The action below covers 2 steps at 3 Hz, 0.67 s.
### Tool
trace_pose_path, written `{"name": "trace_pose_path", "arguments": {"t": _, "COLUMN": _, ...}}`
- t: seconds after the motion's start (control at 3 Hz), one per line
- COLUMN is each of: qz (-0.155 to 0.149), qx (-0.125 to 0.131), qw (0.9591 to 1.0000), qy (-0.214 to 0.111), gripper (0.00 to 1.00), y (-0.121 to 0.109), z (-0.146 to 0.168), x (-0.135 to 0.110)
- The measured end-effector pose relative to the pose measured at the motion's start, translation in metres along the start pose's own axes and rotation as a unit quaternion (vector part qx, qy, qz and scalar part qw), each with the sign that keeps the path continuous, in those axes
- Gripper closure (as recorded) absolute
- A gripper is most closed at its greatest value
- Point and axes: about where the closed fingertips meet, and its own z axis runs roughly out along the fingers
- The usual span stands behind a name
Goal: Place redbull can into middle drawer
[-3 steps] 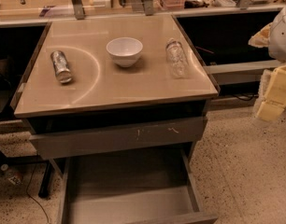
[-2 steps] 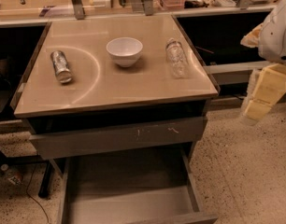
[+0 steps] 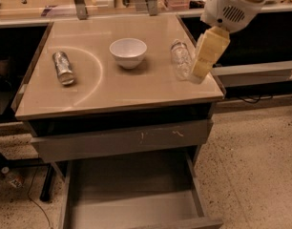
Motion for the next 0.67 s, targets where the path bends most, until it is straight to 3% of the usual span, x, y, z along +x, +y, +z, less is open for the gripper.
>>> {"name": "trace_pose_path", "arguments": {"t": 0.33, "qz": -0.040, "qx": -0.026, "qw": 0.9987, "qy": 0.017, "gripper": 0.00, "y": -0.032, "z": 0.019, "x": -0.048}}
{"name": "trace_pose_path", "arguments": {"t": 0.67, "qz": -0.068, "qx": -0.011, "qw": 0.9975, "qy": -0.017, "gripper": 0.00, "y": -0.039, "z": 0.005, "x": -0.099}}
